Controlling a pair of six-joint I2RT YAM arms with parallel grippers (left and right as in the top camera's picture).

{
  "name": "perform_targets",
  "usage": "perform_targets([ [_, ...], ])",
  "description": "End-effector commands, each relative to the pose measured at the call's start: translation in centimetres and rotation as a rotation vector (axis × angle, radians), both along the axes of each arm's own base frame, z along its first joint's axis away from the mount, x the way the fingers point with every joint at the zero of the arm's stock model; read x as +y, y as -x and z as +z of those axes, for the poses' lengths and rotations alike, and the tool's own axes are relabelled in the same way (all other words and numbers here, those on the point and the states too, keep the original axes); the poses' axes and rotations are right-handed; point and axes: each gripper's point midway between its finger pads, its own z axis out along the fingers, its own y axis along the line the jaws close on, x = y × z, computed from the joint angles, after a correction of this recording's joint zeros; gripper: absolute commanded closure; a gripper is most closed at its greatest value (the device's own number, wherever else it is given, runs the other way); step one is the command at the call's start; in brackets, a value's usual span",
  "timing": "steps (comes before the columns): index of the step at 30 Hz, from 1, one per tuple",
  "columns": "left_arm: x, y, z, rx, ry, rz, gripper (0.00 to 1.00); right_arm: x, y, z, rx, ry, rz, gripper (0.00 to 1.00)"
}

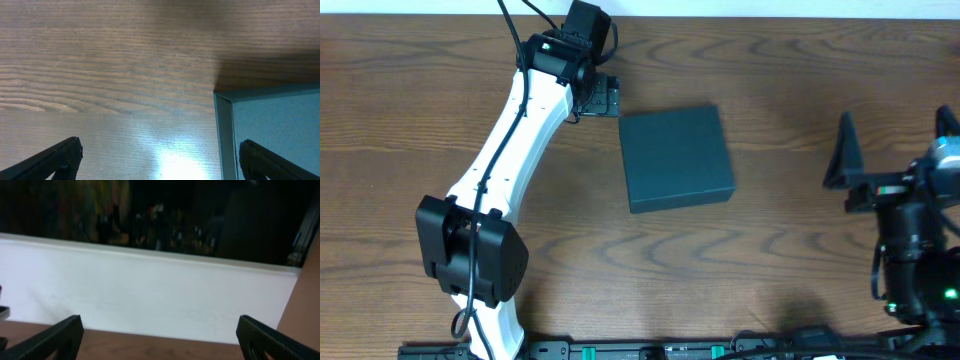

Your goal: Pack container

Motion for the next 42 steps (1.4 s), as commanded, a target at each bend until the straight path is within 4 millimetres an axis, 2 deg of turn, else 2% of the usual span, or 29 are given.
perform_targets([
  [1,0.2,-0.1,0.2,-0.007,-0.011,0.004,0.01,-0.4,0.6,-2.2,-0.028,0.011,-0.011,0.01],
  [9,0.2,-0.1,0.2,-0.007,-0.011,0.004,0.01,-0.4,1.5,-7.5,-0.118,0.015,0.008,0.01],
  [16,0.2,-0.1,0.2,-0.007,-0.011,0.004,0.01,-0.4,1.4,-11.9,-0.119,0.018,0.009,0.01],
  [36,0.2,-0.1,0.2,-0.007,-0.011,0.004,0.01,-0.2,-0.1,-20.2,-0.024,0.01,0.018,0.01],
  [42,0.2,-0.1,0.2,-0.007,-0.011,0.004,0.01,-0.6,0.4,-21.2,-0.036,-0.012,0.008,0.01],
])
